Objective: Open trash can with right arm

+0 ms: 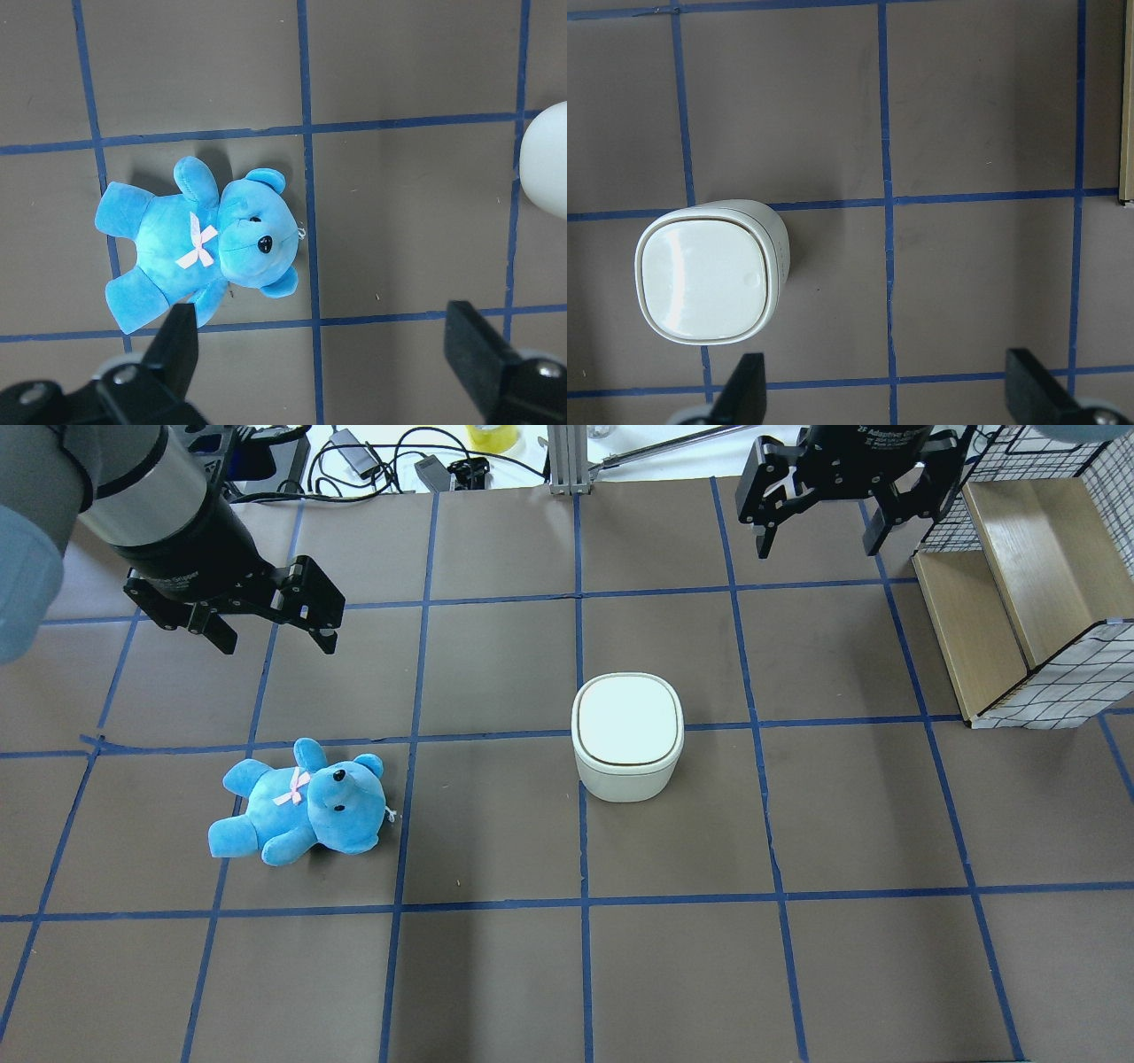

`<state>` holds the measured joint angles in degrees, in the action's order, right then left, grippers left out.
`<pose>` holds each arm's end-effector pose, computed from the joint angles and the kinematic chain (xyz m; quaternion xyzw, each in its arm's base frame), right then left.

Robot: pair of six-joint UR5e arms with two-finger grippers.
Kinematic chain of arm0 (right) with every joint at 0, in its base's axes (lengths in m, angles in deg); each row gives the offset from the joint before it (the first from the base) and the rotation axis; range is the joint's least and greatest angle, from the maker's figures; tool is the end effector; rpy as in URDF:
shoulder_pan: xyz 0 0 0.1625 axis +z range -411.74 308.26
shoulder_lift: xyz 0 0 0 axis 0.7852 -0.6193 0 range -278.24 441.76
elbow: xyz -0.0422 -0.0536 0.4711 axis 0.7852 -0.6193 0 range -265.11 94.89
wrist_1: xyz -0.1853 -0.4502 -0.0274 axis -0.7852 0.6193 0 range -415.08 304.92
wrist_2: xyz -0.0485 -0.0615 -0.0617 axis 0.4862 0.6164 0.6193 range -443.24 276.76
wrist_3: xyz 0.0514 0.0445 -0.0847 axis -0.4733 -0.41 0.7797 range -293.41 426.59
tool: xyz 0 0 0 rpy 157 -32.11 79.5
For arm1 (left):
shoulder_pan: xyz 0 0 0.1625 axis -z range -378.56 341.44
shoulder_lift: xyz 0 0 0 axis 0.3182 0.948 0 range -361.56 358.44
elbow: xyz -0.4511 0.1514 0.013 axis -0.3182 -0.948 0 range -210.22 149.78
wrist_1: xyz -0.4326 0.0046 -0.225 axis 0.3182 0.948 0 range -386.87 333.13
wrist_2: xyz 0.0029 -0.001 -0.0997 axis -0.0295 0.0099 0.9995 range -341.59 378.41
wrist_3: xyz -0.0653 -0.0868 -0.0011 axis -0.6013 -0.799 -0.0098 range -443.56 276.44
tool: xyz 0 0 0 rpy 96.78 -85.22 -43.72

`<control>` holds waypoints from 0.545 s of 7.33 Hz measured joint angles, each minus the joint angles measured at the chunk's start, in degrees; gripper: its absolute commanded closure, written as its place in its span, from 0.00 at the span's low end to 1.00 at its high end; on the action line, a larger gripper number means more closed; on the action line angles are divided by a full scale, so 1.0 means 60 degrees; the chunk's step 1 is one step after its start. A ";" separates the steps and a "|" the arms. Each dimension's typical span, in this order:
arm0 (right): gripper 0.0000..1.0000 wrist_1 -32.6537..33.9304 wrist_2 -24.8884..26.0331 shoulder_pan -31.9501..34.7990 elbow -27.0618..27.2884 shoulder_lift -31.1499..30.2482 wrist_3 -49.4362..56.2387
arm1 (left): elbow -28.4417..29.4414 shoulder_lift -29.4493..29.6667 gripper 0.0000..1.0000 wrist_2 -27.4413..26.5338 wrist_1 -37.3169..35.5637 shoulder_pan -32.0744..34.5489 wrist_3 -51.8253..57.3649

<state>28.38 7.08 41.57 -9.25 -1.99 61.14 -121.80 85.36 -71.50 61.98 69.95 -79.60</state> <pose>0.1682 -0.6100 0.5939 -0.0187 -0.9998 0.0119 0.0018 -0.1192 -0.5513 0.5462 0.0215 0.9995 -0.0231 0.0004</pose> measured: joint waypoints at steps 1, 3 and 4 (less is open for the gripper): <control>1.00 -0.0050 -0.0061 0.0013 -0.0003 0.0020 -0.0042 | 0.0000 0.0000 0.00 0.0000 0.0000 0.0000 0.0000; 1.00 -0.0294 -0.0567 0.0117 -0.0014 0.0082 -0.0472 | 0.0000 0.0000 0.00 0.0000 0.0000 0.0000 0.0000; 1.00 -0.0313 -0.0706 0.0218 -0.0006 0.0248 -0.0841 | 0.0000 0.0000 0.00 0.0000 0.0000 0.0000 0.0000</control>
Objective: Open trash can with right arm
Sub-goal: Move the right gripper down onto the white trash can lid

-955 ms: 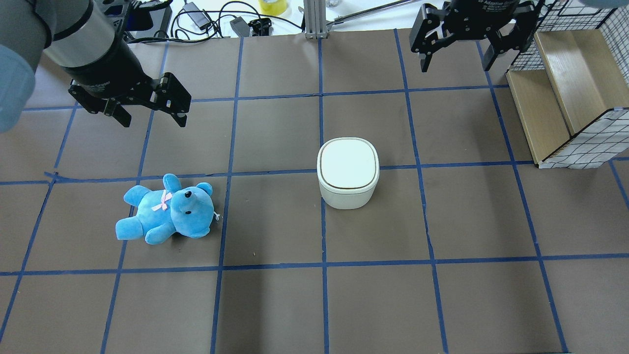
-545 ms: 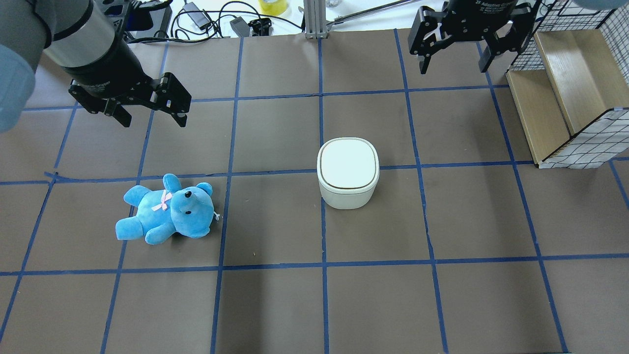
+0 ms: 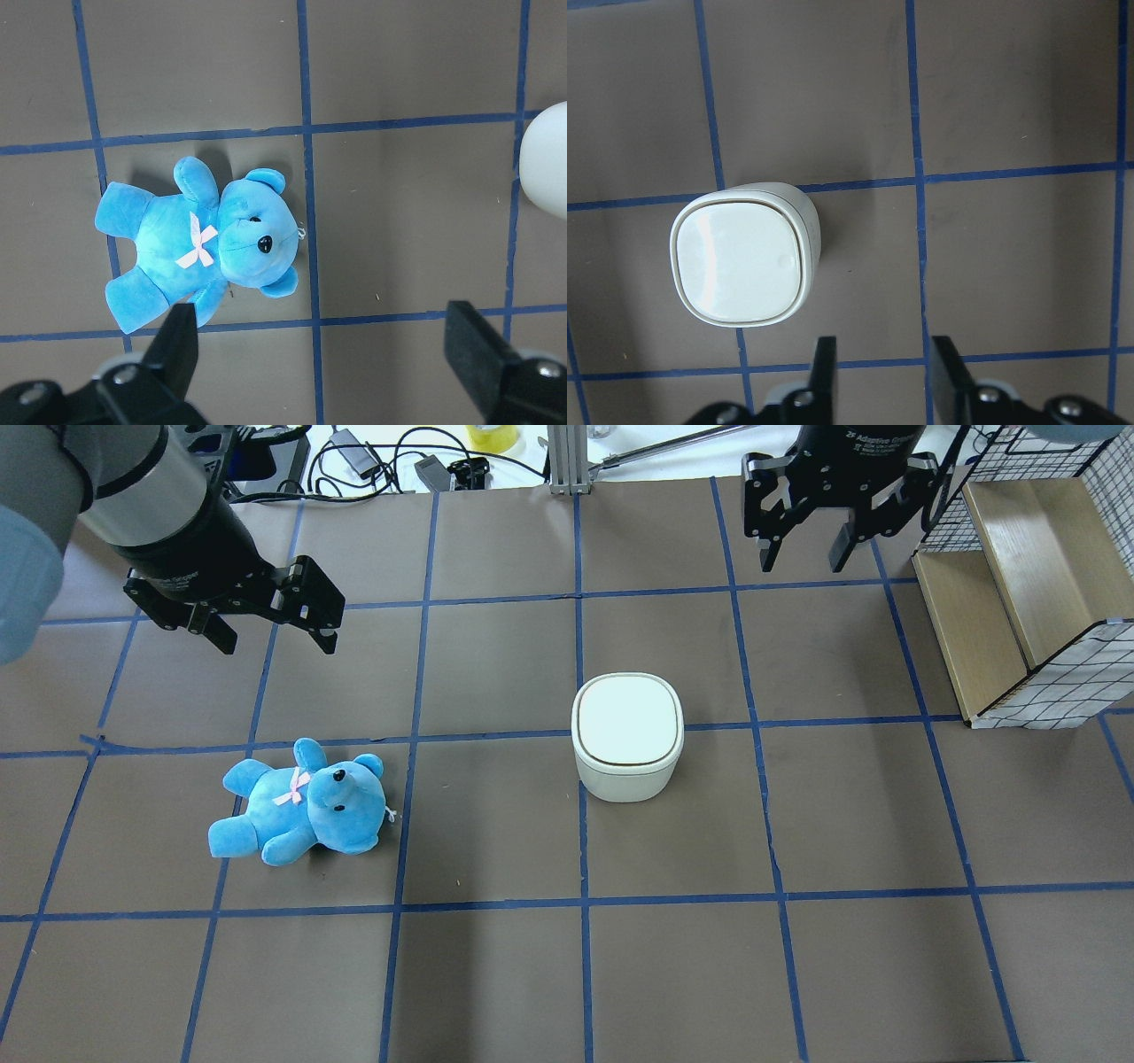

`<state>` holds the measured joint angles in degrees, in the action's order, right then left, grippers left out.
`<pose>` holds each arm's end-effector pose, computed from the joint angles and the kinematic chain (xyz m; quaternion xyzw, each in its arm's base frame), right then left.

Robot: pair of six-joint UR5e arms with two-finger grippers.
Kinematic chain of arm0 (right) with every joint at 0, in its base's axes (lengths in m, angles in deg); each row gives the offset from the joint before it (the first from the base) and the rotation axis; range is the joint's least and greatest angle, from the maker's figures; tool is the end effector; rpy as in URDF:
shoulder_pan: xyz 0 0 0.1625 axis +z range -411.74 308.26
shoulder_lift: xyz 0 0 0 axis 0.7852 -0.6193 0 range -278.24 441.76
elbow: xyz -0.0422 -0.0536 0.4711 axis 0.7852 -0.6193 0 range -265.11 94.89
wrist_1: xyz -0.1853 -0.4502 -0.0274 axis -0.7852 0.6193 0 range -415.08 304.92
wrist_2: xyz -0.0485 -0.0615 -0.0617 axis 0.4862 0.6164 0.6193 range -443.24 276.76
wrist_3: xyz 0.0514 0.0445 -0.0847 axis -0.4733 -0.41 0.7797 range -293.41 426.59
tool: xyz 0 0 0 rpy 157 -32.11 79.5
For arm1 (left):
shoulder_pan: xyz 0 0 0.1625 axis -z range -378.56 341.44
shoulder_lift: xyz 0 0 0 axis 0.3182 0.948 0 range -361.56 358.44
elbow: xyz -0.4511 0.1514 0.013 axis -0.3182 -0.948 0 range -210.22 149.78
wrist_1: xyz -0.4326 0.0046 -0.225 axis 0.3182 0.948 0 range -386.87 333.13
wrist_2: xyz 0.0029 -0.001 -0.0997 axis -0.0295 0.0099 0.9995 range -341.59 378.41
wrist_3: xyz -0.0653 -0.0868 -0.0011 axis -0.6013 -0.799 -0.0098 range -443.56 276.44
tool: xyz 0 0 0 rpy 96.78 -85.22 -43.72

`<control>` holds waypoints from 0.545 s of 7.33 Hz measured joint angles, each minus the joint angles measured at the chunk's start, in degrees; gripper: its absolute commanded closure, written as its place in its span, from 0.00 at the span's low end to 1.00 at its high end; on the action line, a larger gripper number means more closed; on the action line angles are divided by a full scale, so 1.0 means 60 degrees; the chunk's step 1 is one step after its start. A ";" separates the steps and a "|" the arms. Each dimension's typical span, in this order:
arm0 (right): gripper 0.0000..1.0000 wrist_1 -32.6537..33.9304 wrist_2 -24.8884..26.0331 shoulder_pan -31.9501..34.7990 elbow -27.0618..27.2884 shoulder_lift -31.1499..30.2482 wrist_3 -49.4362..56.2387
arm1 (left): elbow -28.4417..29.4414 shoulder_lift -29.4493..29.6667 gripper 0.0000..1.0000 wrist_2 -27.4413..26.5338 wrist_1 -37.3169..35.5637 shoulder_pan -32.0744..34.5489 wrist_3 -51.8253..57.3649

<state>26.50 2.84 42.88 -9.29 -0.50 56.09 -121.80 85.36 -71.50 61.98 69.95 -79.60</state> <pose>0.1907 -0.6128 0.5751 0.0519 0.9979 0.0216 0.0317 -0.1192 -0.5513 0.5462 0.0215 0.9995 -0.0231 0.0004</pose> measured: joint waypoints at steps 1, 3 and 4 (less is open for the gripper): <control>1.00 0.0141 -0.0062 0.0207 0.0142 0.0276 -0.0285 | 0.0000 0.0000 0.00 0.0000 0.0000 0.0000 0.0000; 1.00 0.1837 0.0012 0.1160 0.1426 0.0606 -0.1127 | 0.0000 0.0000 0.00 0.0000 0.0000 0.0000 0.0000; 1.00 0.2930 0.0163 0.1647 0.2303 0.0619 -0.1415 | 0.0000 0.0000 0.00 0.0000 0.0000 0.0000 0.0000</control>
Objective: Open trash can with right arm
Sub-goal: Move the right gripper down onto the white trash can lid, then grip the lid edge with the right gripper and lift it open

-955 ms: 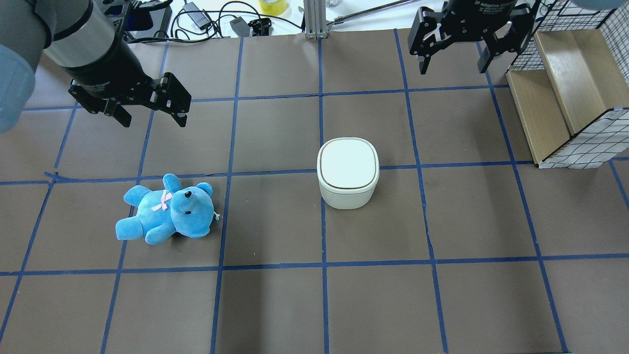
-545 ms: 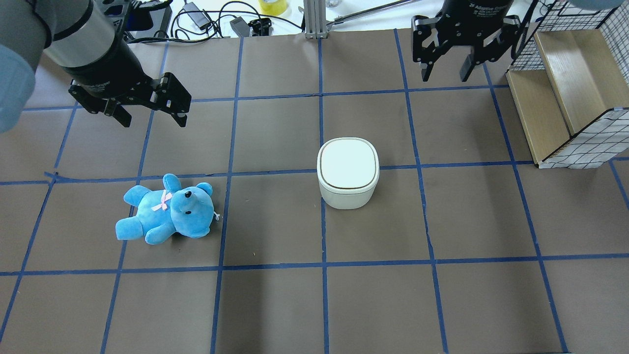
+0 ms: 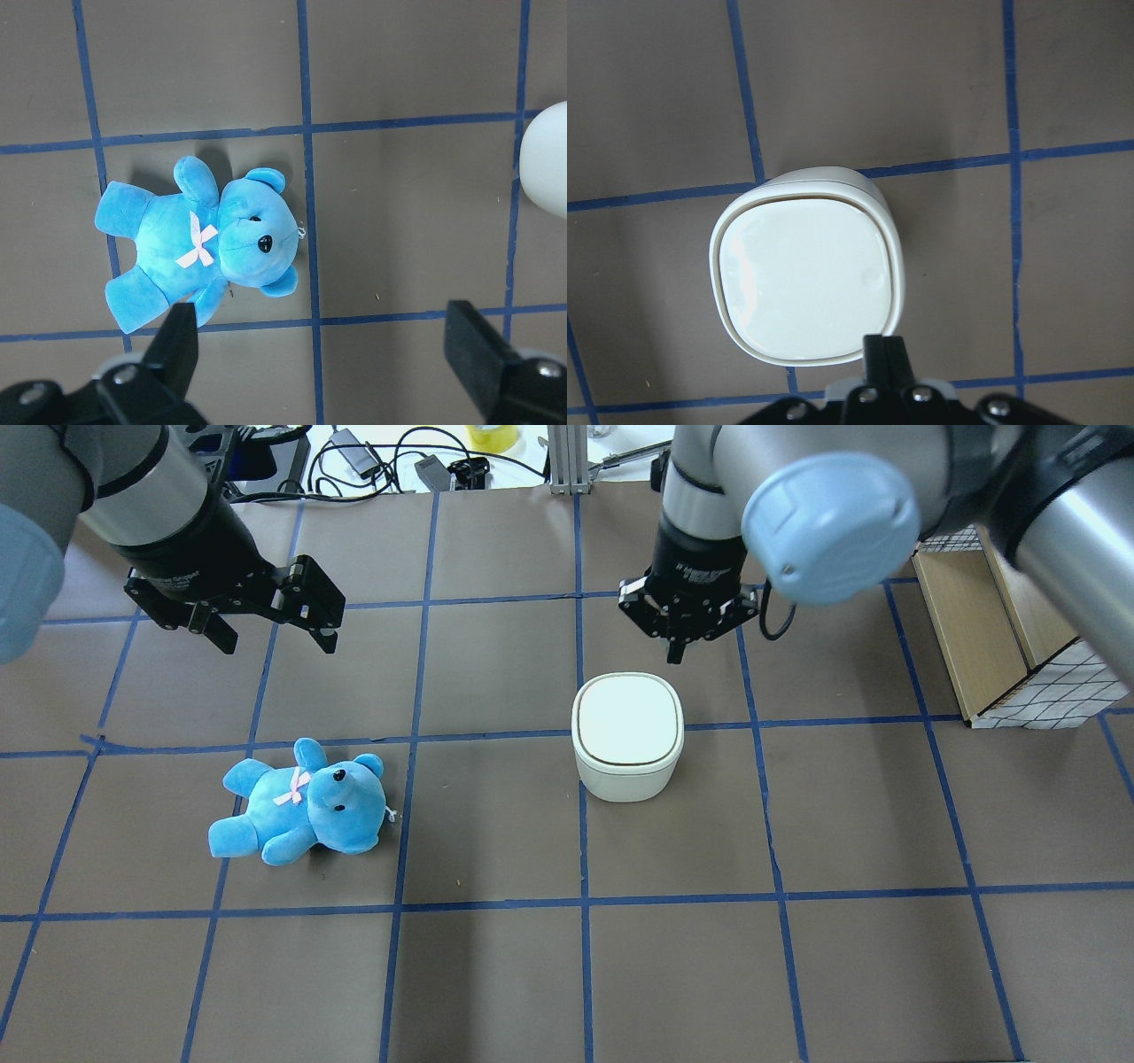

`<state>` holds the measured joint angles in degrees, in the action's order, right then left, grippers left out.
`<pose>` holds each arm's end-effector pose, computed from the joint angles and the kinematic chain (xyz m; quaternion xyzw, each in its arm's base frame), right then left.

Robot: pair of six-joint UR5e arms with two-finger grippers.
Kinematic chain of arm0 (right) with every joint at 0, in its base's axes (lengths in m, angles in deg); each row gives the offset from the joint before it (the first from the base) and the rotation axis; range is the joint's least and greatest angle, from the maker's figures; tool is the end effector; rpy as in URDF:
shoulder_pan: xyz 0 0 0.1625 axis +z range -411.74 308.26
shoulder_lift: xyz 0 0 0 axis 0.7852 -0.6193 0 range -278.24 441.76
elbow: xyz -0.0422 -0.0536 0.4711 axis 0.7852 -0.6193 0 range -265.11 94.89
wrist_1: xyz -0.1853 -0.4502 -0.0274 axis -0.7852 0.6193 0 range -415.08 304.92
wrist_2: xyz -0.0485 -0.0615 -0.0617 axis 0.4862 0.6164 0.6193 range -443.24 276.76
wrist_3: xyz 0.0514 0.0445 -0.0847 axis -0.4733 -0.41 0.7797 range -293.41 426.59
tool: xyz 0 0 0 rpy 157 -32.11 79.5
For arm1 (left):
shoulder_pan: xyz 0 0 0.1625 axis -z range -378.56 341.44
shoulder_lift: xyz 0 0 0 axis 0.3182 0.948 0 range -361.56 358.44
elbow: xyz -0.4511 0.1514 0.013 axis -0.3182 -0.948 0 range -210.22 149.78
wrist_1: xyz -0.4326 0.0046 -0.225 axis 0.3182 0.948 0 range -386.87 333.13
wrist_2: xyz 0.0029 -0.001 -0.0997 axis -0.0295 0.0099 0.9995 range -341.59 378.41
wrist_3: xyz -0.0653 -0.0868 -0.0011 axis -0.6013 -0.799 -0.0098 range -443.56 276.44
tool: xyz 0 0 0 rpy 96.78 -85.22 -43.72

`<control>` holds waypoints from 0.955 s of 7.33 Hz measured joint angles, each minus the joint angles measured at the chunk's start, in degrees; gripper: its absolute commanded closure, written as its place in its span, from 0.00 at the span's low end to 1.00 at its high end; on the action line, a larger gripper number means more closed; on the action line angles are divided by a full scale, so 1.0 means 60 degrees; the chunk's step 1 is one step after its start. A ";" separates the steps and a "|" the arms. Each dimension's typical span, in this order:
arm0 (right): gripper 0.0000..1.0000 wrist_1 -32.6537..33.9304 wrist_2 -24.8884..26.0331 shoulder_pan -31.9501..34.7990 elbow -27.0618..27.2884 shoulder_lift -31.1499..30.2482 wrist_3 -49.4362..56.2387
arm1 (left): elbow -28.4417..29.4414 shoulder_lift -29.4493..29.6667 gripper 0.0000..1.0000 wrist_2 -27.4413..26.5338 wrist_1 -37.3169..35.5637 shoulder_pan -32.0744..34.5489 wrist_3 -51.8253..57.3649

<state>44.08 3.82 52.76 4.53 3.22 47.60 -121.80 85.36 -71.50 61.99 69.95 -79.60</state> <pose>0.2975 -0.5954 0.4270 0.0396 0.9987 0.0236 0.0197 -0.1192 -0.5513 0.5462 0.0215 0.9995 -0.0230 0.0004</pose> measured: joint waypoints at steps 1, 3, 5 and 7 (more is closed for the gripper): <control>1.00 0.0826 0.0137 0.0275 0.0699 0.0021 -0.0124 | 0.0000 0.0000 0.00 0.0000 0.0000 0.0000 0.0000; 1.00 0.1547 0.0259 0.0422 0.1425 0.0091 -0.0167 | 0.0000 0.0000 0.00 0.0000 0.0000 0.0000 0.0000; 1.00 0.1747 0.0294 0.0437 0.1847 0.0132 -0.0160 | 0.0000 0.0000 0.00 0.0000 0.0000 0.0000 0.0000; 1.00 0.1854 0.0290 0.0440 0.1998 0.0212 -0.0164 | 0.0000 0.0000 0.00 0.0000 0.0000 0.0000 0.0000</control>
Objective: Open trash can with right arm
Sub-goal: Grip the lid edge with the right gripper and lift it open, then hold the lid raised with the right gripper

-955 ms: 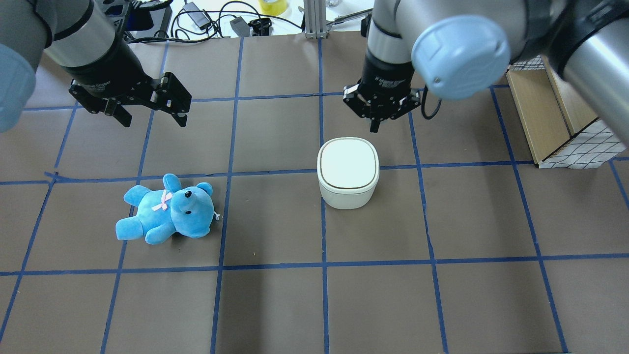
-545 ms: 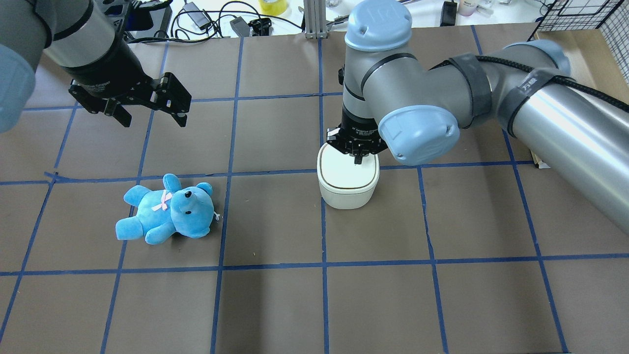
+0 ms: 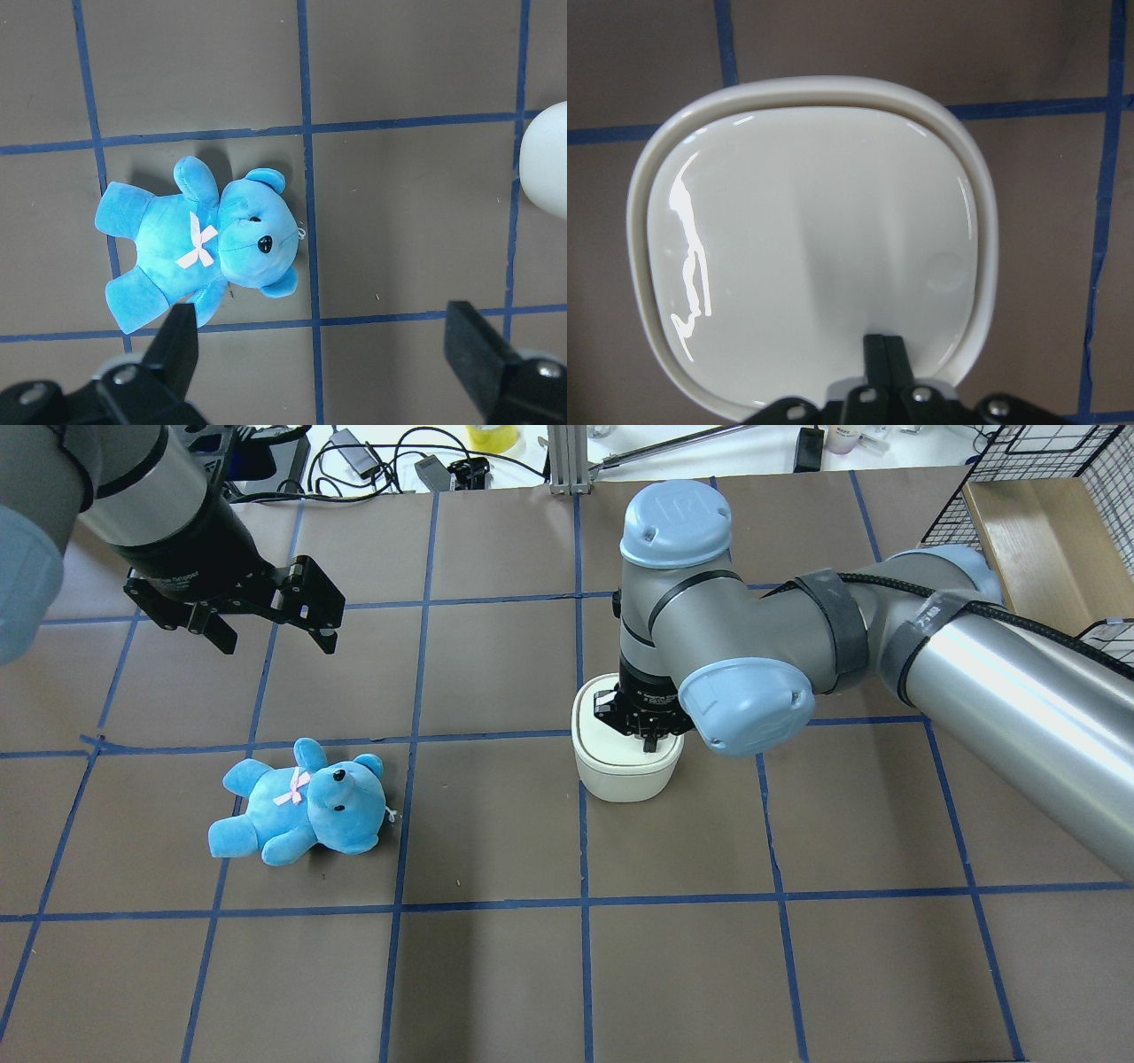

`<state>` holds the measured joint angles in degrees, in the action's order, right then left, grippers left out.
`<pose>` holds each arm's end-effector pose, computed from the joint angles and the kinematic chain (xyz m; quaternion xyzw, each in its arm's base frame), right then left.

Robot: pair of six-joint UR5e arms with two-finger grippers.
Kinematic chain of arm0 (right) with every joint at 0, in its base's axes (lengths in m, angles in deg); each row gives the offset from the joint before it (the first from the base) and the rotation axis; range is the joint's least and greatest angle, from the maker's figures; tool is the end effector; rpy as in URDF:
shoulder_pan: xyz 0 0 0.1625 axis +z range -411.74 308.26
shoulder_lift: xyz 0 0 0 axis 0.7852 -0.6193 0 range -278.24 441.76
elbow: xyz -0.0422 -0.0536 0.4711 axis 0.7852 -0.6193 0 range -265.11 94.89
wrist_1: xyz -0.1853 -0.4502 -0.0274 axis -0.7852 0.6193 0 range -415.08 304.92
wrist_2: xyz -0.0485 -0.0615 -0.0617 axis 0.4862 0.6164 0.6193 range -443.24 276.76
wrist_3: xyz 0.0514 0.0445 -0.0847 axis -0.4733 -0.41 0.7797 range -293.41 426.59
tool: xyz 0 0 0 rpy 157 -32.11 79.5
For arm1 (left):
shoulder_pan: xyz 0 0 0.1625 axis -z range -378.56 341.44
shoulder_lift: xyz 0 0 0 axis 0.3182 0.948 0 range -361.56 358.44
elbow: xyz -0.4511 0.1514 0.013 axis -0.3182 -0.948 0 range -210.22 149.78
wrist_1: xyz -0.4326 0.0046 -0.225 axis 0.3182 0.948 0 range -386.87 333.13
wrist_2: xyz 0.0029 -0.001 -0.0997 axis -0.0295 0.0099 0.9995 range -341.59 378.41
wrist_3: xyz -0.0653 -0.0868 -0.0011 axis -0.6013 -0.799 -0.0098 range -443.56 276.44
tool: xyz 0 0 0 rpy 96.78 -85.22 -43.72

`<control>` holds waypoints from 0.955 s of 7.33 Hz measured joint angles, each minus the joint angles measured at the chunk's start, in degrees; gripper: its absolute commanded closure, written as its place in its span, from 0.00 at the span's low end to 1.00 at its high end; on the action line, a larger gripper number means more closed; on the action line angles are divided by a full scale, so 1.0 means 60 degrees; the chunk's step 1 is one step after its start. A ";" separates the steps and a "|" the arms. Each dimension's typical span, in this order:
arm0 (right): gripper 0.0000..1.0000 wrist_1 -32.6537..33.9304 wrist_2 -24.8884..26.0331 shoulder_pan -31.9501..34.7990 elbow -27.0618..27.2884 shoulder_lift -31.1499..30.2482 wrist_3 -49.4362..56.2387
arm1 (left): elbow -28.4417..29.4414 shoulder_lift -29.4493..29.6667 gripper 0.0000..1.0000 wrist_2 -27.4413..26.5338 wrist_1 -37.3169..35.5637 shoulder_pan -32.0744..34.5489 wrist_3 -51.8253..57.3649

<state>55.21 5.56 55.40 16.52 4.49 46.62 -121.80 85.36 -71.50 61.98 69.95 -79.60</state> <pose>0.3135 -0.5563 0.3180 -0.0251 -0.9990 -0.0370 0.0013 -0.1192 -0.5513 0.5462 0.0215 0.9995 -0.0231 0.0004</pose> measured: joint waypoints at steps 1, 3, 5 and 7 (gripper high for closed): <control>0.62 0.0035 -0.0003 0.0000 0.0012 0.0010 -0.0010 | 0.0000 0.0000 0.00 0.0000 0.0000 0.0000 0.0000; 0.15 0.0023 0.0031 -0.0013 -0.0187 -0.0192 -0.0046 | 0.0000 0.0000 0.00 0.0000 0.0000 0.0000 0.0000; 0.08 -0.0118 0.0177 -0.0127 -0.0773 -0.0898 0.0025 | 0.0000 0.0000 0.00 0.0000 0.0000 0.0000 0.0000; 0.05 -0.1184 0.0356 -0.0496 -0.2021 -0.1250 0.0255 | 0.0000 0.0000 0.00 -0.0006 0.0000 0.0000 0.0000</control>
<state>48.10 7.70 52.42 4.39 -3.01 48.15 -121.80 85.36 -71.54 61.99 69.95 -79.60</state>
